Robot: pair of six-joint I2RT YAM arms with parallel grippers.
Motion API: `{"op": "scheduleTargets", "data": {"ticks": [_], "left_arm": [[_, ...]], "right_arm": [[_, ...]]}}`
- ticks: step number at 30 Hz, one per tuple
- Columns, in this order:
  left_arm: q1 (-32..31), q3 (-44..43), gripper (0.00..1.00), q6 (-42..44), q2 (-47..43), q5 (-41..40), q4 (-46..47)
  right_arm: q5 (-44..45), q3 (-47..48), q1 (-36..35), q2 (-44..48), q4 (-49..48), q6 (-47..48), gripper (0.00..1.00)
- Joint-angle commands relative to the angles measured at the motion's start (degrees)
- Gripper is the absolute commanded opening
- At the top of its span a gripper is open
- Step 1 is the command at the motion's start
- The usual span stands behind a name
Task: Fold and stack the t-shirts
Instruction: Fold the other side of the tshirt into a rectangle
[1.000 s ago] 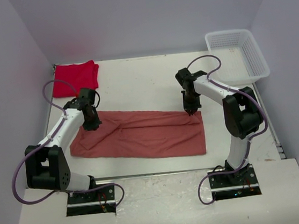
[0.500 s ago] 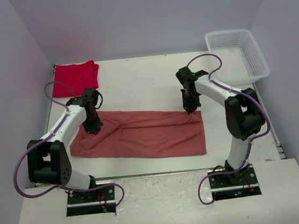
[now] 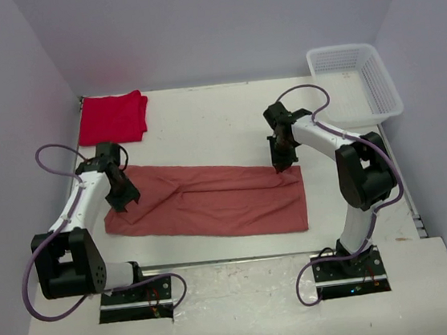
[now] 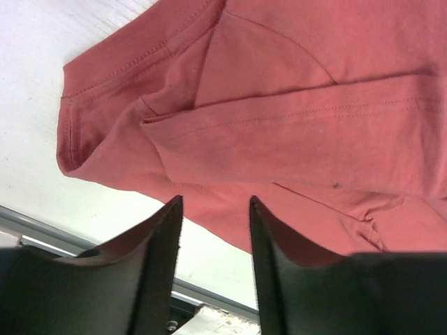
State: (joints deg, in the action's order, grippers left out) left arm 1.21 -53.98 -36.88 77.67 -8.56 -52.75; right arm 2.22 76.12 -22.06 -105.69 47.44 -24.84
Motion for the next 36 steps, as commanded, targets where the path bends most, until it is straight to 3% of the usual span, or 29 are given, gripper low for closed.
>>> {"op": "scheduleTargets", "data": {"ticks": [1, 11, 27, 31, 32, 33, 36], "left_arm": [[2.0, 1.1, 0.46, -0.2, -0.4, 0.0, 1.8], [8.1, 1.0, 0.48, 2.9, 3.1, -2.1, 4.9], [9.1, -0.2, 0.34, 3.6, 10.4, -1.7, 8.6], [9.3, -0.6, 0.19, 4.0, 11.0, -2.5, 8.2], [9.5, -0.6, 0.04, 4.0, 10.9, -2.4, 8.4], [9.6, -0.6, 0.00, 4.0, 10.8, -2.4, 8.3], [9.7, -0.7, 0.00, 4.0, 10.3, -2.3, 7.8]], "right_arm": [[-1.9, -0.3, 0.2, 2.1, -2.7, 1.2, 0.00], [-3.4, -1.6, 0.2, 2.9, -3.6, 1.5, 0.00], [-2.3, -1.5, 0.3, 2.7, -3.0, 1.6, 0.00], [-2.3, -1.5, 0.3, 2.6, -3.0, 1.6, 0.00], [-2.3, -1.5, 0.2, 2.5, -2.9, 1.6, 0.00], [-2.3, -1.5, 0.3, 2.3, -2.9, 1.6, 0.00], [-2.3, -1.3, 0.2, 2.1, -2.7, 1.5, 0.00]]}}
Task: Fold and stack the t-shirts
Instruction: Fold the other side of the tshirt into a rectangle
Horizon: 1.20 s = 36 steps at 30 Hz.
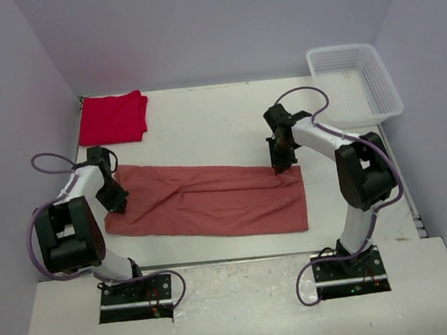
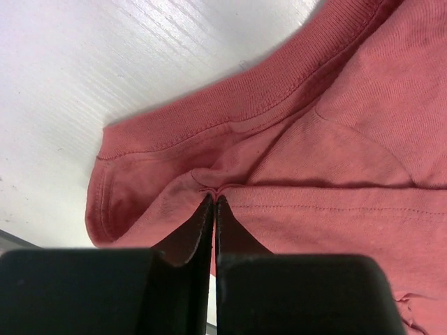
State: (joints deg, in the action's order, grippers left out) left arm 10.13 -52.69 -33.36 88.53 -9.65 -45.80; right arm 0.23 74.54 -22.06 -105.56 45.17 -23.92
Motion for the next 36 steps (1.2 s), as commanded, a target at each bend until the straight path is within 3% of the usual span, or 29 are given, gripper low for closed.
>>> {"op": "scheduleTargets", "data": {"ticks": [1, 17, 27, 36], "left_arm": [[0.8, -2.1, 0.00, 0.4, -1.4, -1.2, 0.7], [-1.3, -16.3, 0.00, 6.1, -10.5, 1.4, -4.5], [-3.0, -22.9, 0.00, 8.6, -7.5, 3.4, 0.2], [-5.6, -33.8, 0.00, 9.4, 0.3, 3.7, 3.0]], "right_arm": [[-0.3, 0.3, 0.3, 1.9, -0.4, 0.5, 0.00], [8.7, 5.7, 0.3, 5.5, 4.7, -1.0, 0.00], [12.6, 16.6, 1.8, 0.0, 10.5, 1.4, 0.00], [13.4, 24.7, 4.0, -6.1, 13.3, 3.2, 0.00]]}}
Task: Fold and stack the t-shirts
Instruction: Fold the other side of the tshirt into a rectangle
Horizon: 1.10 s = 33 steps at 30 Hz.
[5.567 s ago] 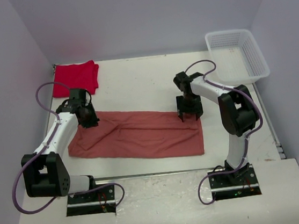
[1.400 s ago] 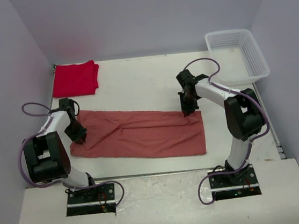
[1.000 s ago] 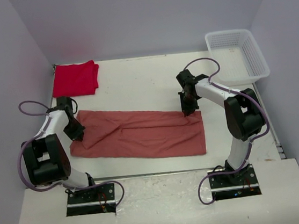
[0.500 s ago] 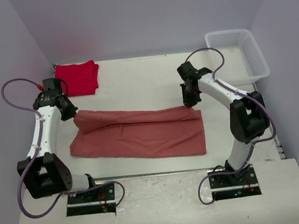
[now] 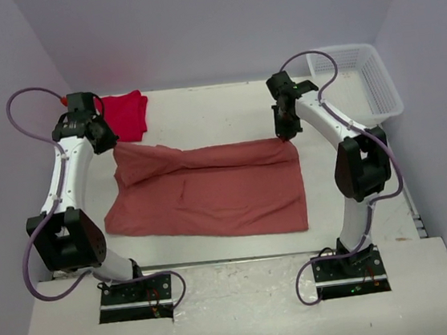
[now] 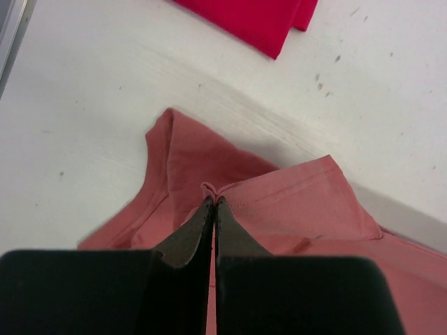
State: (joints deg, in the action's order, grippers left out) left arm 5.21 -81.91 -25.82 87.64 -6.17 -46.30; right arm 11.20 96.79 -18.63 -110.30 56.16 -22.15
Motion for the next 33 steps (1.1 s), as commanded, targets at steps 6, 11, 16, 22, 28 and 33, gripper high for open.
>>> {"op": "scheduleTargets", "data": {"ticks": [6, 11, 16, 22, 28, 33], "left_arm": [[-1.3, -9.5, 0.00, 2.8, 7.0, 0.5, 4.7], [-1.3, -14.4, 0.00, 4.1, 10.3, 0.3, 4.3], [-1.5, -18.9, 0.00, 5.3, 13.2, 3.3, 5.4], [-2.2, -26.0, 0.00, 6.8, 17.3, 3.6, 4.9], [-2.4, -27.9, 0.00, 7.8, 19.2, 2.7, 4.2], [-2.8, -28.1, 0.00, 8.9, 20.1, 2.5, 4.0]], "right_arm": [[3.1, 5.6, 1.1, -4.0, 2.0, 1.5, 0.00], [3.6, 7.8, 1.8, -5.2, 2.3, 1.6, 0.00], [3.6, 9.3, 2.5, -5.9, 2.7, 1.8, 0.00], [1.8, 11.3, 3.5, -7.9, 2.8, 2.6, 0.00], [1.4, 12.2, 3.8, -9.1, 3.1, 3.1, 0.00], [1.0, 12.3, 4.0, -9.5, 3.2, 3.2, 0.00]]}}
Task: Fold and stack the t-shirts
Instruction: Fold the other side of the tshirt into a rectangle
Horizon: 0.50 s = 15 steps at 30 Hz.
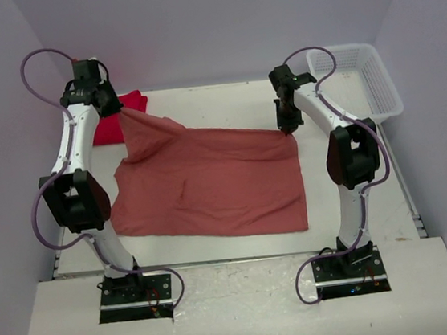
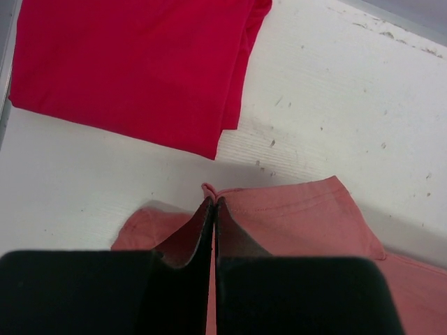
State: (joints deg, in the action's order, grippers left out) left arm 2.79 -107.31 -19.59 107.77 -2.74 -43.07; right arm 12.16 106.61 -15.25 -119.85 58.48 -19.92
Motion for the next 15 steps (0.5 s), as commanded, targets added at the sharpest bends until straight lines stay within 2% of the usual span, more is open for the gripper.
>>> {"op": "scheduleTargets", "data": {"ticks": [1, 11, 15], "left_arm": [[-0.6, -3.0, 0.00, 3.0, 0.2, -0.1, 1.0], [-2.2, -8.4, 0.00, 5.8, 4.2, 3.8, 0.8], [-2.2, -8.5, 0.00, 5.6, 4.3, 3.0, 0.1]], "right_arm": [[0.1, 2.6, 0.8, 0.1, 0.8, 0.9, 0.00], [0.1, 2.1, 2.1, -0.2, 0.9, 0.6, 0.00], [0.2, 1.9, 2.1, -0.4, 0.7, 0.8, 0.00]]}}
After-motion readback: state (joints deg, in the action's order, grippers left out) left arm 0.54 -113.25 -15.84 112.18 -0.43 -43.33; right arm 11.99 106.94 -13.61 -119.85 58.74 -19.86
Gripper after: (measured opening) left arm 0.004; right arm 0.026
